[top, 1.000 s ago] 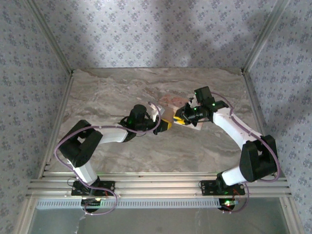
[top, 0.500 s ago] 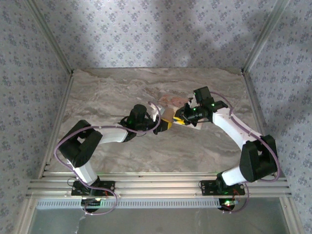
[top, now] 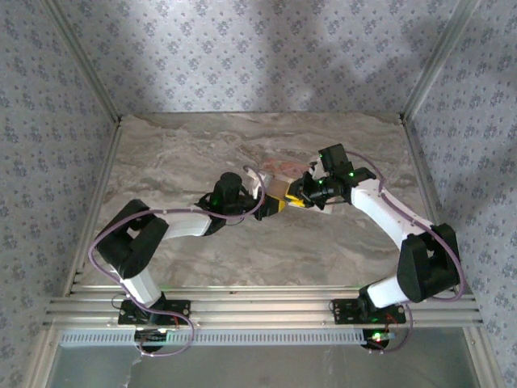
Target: Unlock the padlock with the key
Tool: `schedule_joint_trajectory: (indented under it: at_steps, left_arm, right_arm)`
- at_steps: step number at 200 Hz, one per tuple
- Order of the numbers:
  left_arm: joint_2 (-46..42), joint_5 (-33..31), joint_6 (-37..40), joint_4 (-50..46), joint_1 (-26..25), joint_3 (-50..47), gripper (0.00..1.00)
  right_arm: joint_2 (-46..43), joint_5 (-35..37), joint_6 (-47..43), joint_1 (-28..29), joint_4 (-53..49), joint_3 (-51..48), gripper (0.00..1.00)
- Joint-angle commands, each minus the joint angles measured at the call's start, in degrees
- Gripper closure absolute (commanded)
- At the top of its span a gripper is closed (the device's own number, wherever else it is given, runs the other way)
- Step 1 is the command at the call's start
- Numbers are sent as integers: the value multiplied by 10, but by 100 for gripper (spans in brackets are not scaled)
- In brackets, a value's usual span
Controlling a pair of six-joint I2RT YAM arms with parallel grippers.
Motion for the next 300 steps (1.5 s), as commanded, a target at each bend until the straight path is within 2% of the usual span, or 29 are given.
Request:
schedule_joint_trajectory:
  at_steps: [1, 28, 59, 91, 139, 155, 166, 181, 202, 241, 263, 280, 300]
  left_arm:
    - [2, 19, -30, 107, 13, 11, 100]
    - [-1, 21, -8, 77, 10, 19, 100]
    - [-16, -13, 43, 15, 1, -10, 100]
    - [0, -37, 32, 71, 0, -108, 100]
    - [56, -84, 8, 193, -11, -193, 100]
    - [66, -104, 3, 212, -16, -204, 100]
    - [69, -118, 5, 206, -20, -206, 100]
    - [71, -136, 12, 194, -28, -208, 100]
    - [77, -153, 16, 200, -35, -215, 100]
    - [85, -192, 18, 205, -60, -222, 100]
    - [78, -212, -4, 225, -73, -226, 100]
    - [59, -218, -10, 195, -88, -219, 100]
    - [48, -229, -9, 169, -99, -210, 100]
  right_arm:
    - [-10, -28, -26, 7, -15, 1, 100]
    - [-11, -16, -29, 10, -11, -7, 100]
    - [-12, 33, -36, 29, 10, -27, 100]
    - [-4, 85, -19, 81, 90, -83, 100]
    - [18, 128, -12, 101, 210, -157, 100]
    - [14, 145, -8, 107, 229, -170, 88]
    - [6, 160, -9, 112, 234, -176, 73]
    - [-10, 184, -8, 120, 239, -185, 59]
    - [-29, 211, 2, 131, 250, -200, 47]
    - [-77, 274, 41, 153, 270, -242, 43]
    - [-118, 330, 81, 176, 322, -282, 41]
    - [-127, 364, 92, 198, 342, -299, 40]
    - [-119, 364, 97, 207, 352, -310, 40]
